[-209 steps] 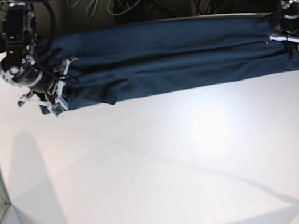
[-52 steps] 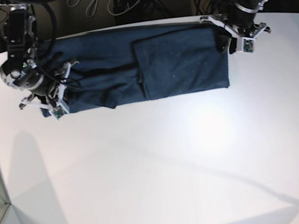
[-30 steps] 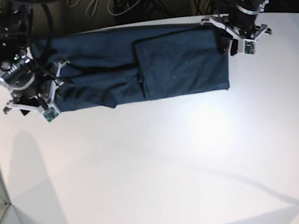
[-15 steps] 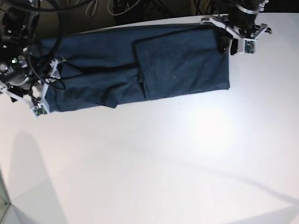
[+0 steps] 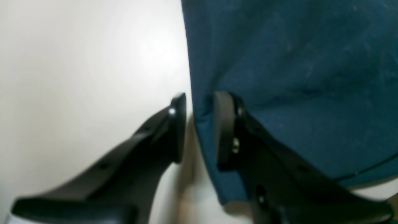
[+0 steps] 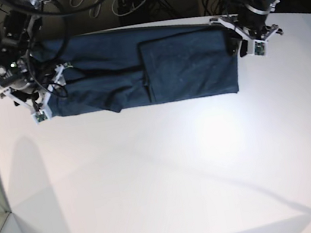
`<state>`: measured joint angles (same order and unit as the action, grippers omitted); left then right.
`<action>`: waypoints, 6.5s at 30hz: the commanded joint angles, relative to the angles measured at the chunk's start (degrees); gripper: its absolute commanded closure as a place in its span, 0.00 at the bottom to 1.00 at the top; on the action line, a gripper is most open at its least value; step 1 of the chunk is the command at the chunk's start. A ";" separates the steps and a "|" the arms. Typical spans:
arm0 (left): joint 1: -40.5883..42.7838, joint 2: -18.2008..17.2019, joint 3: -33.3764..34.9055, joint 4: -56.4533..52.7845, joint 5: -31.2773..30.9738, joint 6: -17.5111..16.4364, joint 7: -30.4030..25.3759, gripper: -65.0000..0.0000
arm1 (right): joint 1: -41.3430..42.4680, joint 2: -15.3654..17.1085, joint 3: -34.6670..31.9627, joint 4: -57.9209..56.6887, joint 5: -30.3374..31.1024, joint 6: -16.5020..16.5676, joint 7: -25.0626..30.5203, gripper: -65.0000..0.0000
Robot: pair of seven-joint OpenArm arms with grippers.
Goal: Layout the t-shirt on the table in an organized manner, then fold the t-shirt properly
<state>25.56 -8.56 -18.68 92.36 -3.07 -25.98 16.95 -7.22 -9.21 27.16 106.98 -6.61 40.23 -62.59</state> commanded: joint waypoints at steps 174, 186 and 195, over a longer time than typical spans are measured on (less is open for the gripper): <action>-13.03 4.56 -16.27 -8.09 -0.49 -6.95 19.84 1.00 | 10.17 8.38 -42.41 -20.78 40.41 -0.23 17.18 1.00; -13.03 4.56 -16.27 -9.32 -0.49 -7.21 19.84 1.00 | 12.10 5.56 -49.36 -29.40 40.33 -0.23 21.75 1.00; -12.07 4.03 -16.53 -6.51 -0.49 -7.30 22.48 1.00 | 19.75 1.78 -64.65 -42.85 40.33 -0.23 29.84 1.00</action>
<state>12.67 -4.16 -35.14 85.95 -5.63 -33.06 35.88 11.33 -6.63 -37.58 63.13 32.16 39.55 -34.22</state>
